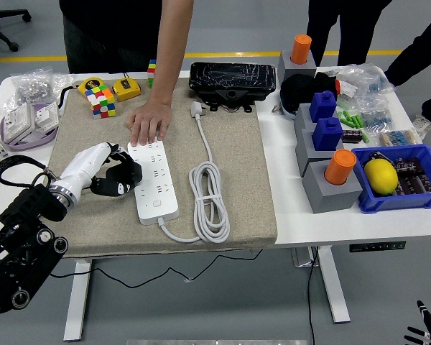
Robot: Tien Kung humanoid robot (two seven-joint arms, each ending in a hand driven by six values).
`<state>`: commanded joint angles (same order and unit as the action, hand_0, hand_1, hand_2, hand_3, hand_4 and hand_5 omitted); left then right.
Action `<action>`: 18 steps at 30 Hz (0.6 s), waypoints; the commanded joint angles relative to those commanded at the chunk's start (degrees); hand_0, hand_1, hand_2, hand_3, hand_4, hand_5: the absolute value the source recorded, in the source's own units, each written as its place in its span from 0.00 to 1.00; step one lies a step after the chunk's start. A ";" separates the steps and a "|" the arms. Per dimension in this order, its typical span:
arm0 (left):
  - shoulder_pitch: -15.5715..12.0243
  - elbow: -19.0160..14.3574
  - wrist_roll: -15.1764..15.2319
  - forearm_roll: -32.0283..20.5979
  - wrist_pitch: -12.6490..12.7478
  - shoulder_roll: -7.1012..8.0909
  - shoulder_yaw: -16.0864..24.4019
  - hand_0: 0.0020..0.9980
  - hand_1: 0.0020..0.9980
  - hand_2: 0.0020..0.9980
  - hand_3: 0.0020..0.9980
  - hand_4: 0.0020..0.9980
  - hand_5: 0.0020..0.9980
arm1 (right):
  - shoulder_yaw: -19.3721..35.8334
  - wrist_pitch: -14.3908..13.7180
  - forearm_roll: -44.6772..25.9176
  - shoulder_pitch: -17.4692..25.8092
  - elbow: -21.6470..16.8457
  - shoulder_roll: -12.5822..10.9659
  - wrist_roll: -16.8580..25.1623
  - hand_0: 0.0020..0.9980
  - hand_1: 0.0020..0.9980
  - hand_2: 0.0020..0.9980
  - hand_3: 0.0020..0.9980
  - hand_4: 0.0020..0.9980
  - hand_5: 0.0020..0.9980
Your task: Pick up the plug,place it near the board,insert it into the board,press the button
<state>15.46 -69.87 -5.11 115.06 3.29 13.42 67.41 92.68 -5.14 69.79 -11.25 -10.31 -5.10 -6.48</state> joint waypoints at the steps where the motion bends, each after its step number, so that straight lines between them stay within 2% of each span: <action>1: 0.00 0.00 0.00 0.00 0.02 0.01 -0.01 0.71 0.81 0.74 0.64 0.75 0.00 | 0.03 0.00 0.01 0.00 0.00 -0.01 0.00 0.75 0.64 0.62 0.64 1.00 1.00; 2: 0.00 0.01 0.01 0.00 0.03 0.01 -0.02 0.72 0.82 0.77 0.67 0.77 0.00 | 0.06 0.00 0.03 0.00 0.00 -0.01 0.00 0.75 0.64 0.62 0.64 1.00 1.00; 18: -0.17 -1.11 0.22 -0.57 -0.33 0.33 -0.65 0.72 0.82 0.77 0.68 0.78 0.00 | 0.13 -0.38 -0.03 0.19 0.00 -0.03 0.21 0.75 0.64 0.62 0.64 1.00 1.00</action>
<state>15.29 -70.98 -4.89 114.49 2.95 13.75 66.76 92.80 -5.52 69.76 -11.05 -10.31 -5.13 -6.27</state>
